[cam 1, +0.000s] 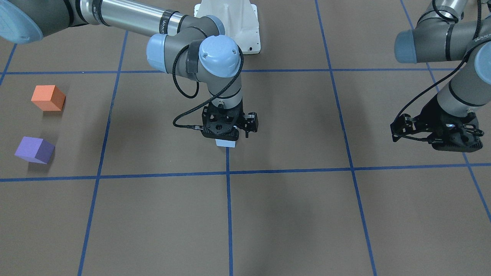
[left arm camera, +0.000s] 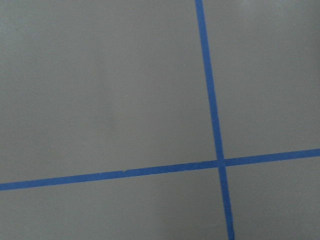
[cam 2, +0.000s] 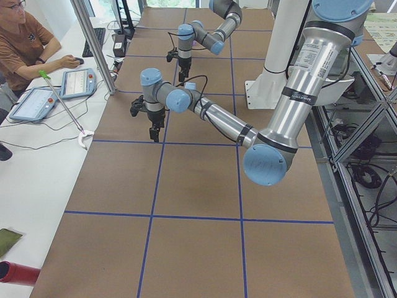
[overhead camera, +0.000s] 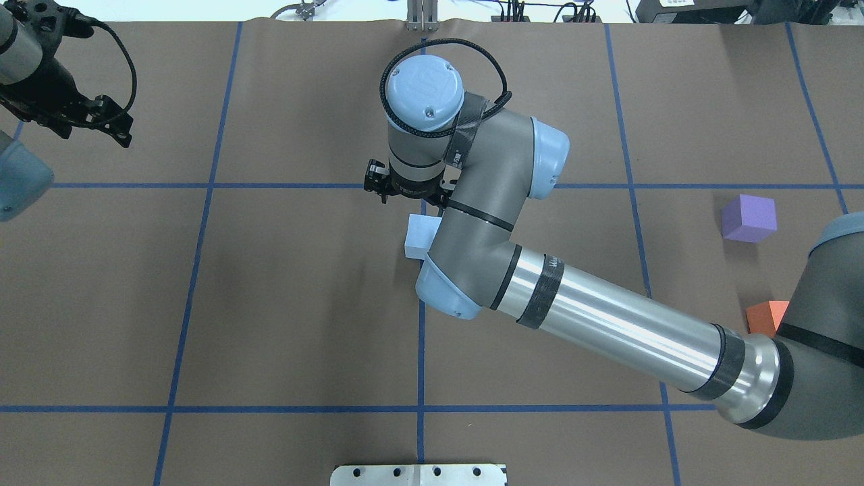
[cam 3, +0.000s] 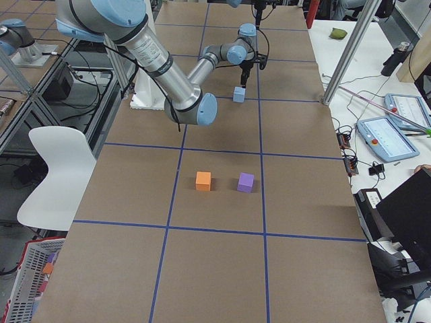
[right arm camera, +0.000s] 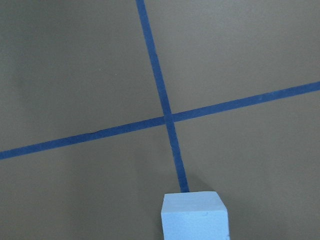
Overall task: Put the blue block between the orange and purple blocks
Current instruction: 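Lower the right gripper and grasp the light blue cube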
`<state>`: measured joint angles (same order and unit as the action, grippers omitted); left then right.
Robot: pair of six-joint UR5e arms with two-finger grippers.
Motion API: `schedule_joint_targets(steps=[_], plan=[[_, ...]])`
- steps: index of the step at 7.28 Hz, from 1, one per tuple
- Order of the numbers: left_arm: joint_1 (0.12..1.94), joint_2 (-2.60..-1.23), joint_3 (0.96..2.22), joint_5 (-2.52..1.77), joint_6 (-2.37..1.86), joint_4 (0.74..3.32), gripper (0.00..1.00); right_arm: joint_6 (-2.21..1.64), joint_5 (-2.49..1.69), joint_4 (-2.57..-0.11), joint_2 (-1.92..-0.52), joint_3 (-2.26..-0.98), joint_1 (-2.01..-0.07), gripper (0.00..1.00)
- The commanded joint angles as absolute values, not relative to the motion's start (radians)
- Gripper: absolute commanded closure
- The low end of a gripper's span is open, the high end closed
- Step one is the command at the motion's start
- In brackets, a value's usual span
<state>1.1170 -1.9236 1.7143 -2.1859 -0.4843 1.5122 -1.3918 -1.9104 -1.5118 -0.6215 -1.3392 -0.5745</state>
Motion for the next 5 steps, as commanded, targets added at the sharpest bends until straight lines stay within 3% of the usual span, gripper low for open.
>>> schedule_joint_targets(steps=[1, 5], plan=[[1.124, -1.919, 1.712, -2.186, -0.476, 1.511, 0.00, -1.385, -1.901, -1.506, -0.624, -1.308, -0.560, 0.00], [1.124, -1.916, 1.707, -2.184, -0.474, 1.513, 0.00, -1.335, -1.895, -1.614, -0.632, -1.329, -0.549, 0.00]])
